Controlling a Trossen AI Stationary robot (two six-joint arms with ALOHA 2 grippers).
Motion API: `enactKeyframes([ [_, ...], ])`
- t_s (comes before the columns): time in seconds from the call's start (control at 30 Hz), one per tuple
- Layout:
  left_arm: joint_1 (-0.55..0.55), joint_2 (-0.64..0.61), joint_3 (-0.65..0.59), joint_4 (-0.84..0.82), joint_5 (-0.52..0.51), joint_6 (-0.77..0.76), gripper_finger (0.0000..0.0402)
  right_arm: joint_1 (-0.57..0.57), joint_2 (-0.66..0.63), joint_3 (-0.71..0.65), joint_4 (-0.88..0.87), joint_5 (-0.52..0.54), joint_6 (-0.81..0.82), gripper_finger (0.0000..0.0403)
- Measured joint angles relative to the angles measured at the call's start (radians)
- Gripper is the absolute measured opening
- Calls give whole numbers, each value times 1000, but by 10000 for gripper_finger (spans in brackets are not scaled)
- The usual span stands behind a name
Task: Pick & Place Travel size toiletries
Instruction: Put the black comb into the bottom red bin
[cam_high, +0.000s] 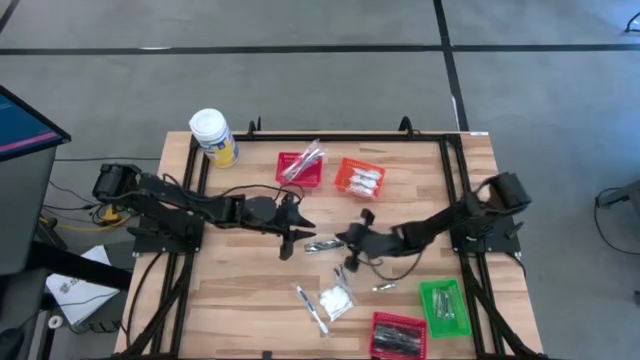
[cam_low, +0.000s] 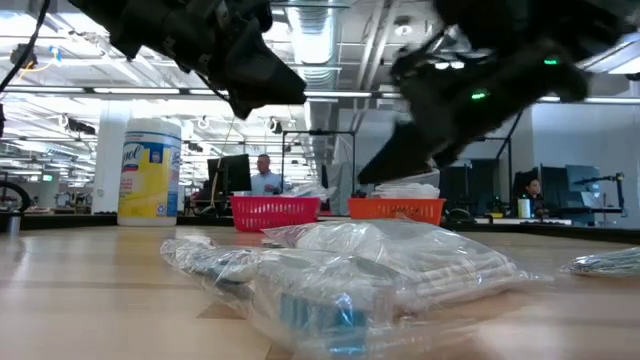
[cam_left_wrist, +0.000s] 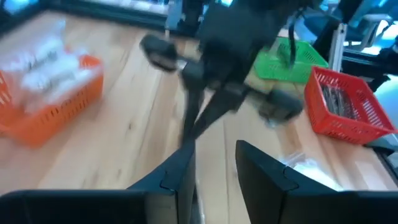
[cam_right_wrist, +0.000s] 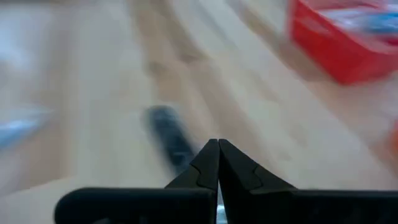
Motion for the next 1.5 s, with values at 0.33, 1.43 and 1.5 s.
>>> enactKeyframes([
  [0.33,-177,259,148,-6,-239,-98,58,-4,-10,-107,199,-216,-47,0],
  [1.43,-142,306,109,-60,-263,-175,92,-15,193,51,24,-189,-6,0],
  [1.5,-142,306,109,-60,-263,-174,93,3,177,47,26,-165,-35,0],
])
